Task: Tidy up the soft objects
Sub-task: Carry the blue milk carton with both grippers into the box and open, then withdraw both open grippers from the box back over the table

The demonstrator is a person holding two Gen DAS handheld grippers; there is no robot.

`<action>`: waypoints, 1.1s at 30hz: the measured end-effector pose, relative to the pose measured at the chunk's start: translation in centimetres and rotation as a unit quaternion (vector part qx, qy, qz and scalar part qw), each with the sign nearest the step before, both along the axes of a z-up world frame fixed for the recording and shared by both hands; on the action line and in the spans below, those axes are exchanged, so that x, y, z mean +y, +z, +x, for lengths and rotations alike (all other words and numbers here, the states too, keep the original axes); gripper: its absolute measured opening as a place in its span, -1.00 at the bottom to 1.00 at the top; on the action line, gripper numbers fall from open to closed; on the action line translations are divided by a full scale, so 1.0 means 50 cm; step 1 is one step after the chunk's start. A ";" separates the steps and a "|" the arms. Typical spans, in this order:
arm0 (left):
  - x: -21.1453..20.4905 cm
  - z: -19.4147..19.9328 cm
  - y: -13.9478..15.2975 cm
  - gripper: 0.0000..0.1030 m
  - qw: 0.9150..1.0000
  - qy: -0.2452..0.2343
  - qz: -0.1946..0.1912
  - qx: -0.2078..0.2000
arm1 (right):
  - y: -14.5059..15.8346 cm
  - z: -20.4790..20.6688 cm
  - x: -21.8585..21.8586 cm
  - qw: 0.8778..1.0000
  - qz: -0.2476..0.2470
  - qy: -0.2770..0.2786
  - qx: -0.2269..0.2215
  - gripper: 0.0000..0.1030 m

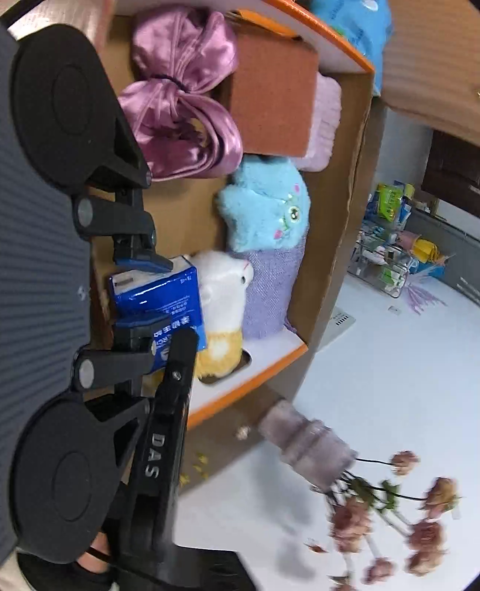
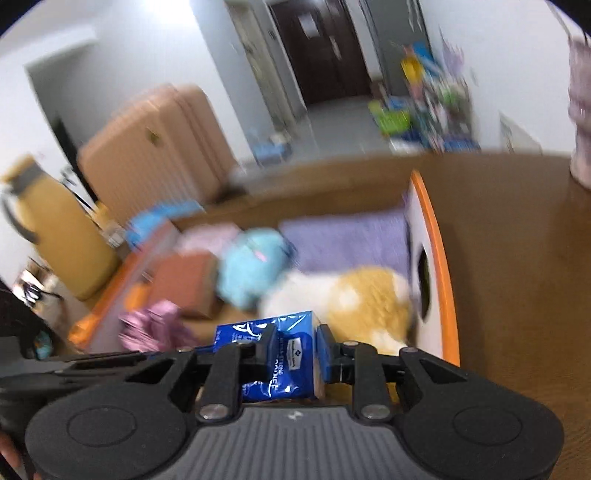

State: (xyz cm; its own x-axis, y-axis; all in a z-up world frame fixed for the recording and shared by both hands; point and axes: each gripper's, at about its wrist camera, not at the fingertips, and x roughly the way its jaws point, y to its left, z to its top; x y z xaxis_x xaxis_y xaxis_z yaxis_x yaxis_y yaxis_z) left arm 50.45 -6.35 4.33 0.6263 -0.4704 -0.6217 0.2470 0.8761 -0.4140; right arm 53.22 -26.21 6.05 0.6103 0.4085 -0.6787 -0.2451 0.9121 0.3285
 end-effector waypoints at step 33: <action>0.085 -0.540 0.253 0.93 0.907 0.175 0.188 -0.332 | 0.216 -0.464 -0.027 0.935 -0.023 0.016 -0.354 0.67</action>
